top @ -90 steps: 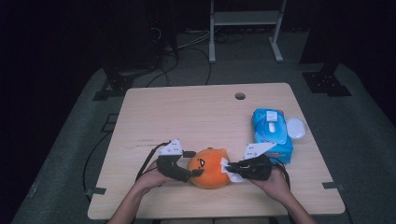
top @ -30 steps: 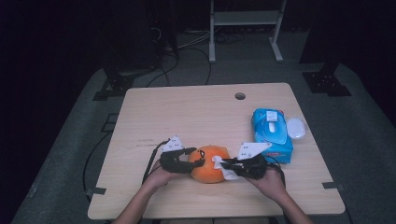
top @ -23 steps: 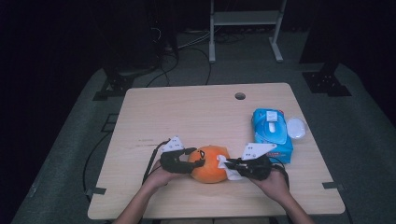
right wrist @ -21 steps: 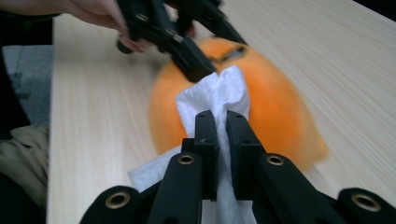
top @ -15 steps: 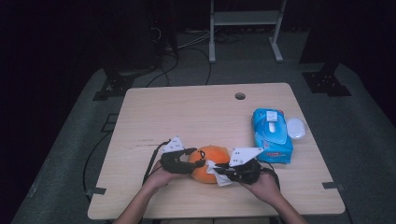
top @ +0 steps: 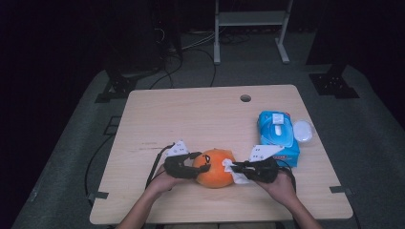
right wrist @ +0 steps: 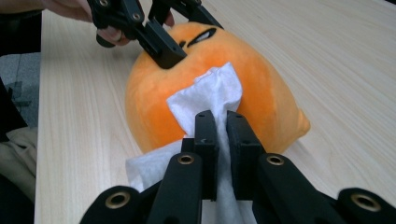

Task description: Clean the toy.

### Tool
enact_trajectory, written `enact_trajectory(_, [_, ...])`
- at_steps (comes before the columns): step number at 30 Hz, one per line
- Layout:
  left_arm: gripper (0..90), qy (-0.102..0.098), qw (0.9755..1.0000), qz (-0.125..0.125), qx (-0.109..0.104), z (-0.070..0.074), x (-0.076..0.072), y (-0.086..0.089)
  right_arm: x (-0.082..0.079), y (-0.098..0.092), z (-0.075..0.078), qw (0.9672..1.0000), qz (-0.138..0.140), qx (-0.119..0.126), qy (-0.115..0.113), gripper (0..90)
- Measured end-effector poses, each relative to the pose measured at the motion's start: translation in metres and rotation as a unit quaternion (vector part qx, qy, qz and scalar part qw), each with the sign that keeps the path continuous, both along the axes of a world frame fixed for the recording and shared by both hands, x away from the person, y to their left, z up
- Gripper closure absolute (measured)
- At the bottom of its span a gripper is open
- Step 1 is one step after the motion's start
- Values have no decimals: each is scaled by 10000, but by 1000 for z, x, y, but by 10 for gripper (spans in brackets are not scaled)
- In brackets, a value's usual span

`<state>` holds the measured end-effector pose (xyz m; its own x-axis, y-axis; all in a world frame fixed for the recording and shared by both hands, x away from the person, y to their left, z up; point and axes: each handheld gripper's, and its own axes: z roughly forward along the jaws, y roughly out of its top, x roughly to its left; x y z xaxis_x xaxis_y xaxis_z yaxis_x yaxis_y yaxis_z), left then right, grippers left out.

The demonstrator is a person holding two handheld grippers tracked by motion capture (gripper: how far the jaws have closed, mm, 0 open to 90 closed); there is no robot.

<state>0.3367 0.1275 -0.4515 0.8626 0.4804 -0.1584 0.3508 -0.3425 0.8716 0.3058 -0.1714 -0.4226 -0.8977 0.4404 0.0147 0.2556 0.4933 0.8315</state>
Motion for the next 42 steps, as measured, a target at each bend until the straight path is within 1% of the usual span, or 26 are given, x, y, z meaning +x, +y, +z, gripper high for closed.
enact_trajectory(1, [353, -27, 10000, -48, 18, 0, 0, -1, -2, 5, 3, 10000, 14, -10, -83, 830])
enact_trajectory(3, [353, -45, 10000, -74, 16, 0, -1, -1, -3, 9, 6, 9999, 60, 75, -121, 829])
enact_trajectory(4, [353, -66, 9999, -98, 41, 1, -3, -3, -4, 16, 10, 9997, 135, 152, -166, 827])
enact_trajectory(6, [353, -104, 9999, -106, 75, 1, -3, -4, -3, 21, 9, 9996, 149, 26, -240, 828])
enact_trajectory(10, [353, -119, 9998, -138, 56, 1, -3, -3, 1, 18, 4, 9998, 128, 15, -138, 830])
enact_trajectory(12, [353, -110, 9998, -135, 50, 1, -3, -3, 4, 12, 4, 9999, 34, 37, -100, 830])
enact_trajectory(13, [353, -111, 9998, -136, 47, 0, -3, -3, 8, 5, 2, 9999, -118, 40, -42, 830])
enact_trajectory(15, [353, -117, 9998, -136, 65, 1, -2, -3, 9, 3, 2, 9998, -171, 49, -20, 830])
enact_trajectory(16, [352, -121, 9998, -141, 88, 1, -2, -3, 10, 1, 2, 9996, -230, 133, 14, 830])
enact_trajectory(17, [352, -139, 9997, -153, 103, 1, -2, -4, 9, 3, 6, 9995, -198, 257, 4, 830])
enact_trajectory(20, [352, -139, 9997, -152, 112, 1, -3, -4, 5, 14, 8, 9994, 2, 350, -5, 829])
enact_trajectory(22, [351, -134, 9997, -154, 111, 1, -3, -4, 3, 18, 8, 9995, 79, 300, -42, 829])
enact_trajectory(23, [351, -144, 9997, -163, 101, 1, -3, -3, 1, 23, 6, 9998, 104, 162, -94, 829])
enact_trajectory(25, [348, -144, 9997, -161, 82, 1, -3, -3, 4, 19, 5, 9998, 66, 188, -4, 830])
enact_trajectory(27, [319, -176, 9997, -174, 81, 1, -3, -3, 7, 13, 3, 9997, -26, 214, 76, 830])
enact_trajectory(29, [284, -121, 9997, -210, 23, 2, -3, -1, 10, 7, 0, 9993, -108, 296, 219, 830])
enact_trajectory(30, [243, -121, 9997, -210, 23, 2, -3, -1, 10, 7, 0, 9993, -108, 296, 219, 830])
enact_trajectory(31, [180, 49, 9997, -219, -62, 7, -2, 2, 9, 4, -1, 9991, -124, 291, 272, 830])
enact_trajectory(34, [128, 40, 9995, -290, -93, 11, -4, 4, 8, 4, -3, 9993, -115, 263, 245, 830])
enact_trajectory(35, [126, 30, 9989, -462, -1, 12, -6, 5, 6, 5, -3, 9995, -135, 198, 208, 831])
enact_trajectory(36, [127, 30, 9989, -462, -1, 12, -6, 5, 6, 5, -3, 9995, -135, 198, 208, 831])
enact_trajectory(37, [131, -51, 9975, -665, 219, 10, -10, 4, 8, 3, -3, 9994, -164, 196, 241, 831])
enact_trajectory(38, [159, -99, 9974, -674, 242, 9, -11, 3, 9, 2, -3, 9992, -163, 232, 268, 831])
enact_trajectory(40, [225, -91, 9977, -637, 234, 9, -10, 2, 10, 2, -3, 9990, -174, 264, 305, 831])
enact_trajectory(41, [250, -173, 9973, -644, 309, 10, -10, 0, 8, 4, -1, 9993, -189, 238, 208, 831])
enact_trajectory(42, [268, -173, 9973, -644, 309, 10, -10, 0, 4, 8, 3, 9995, -121, 259, 131, 831])
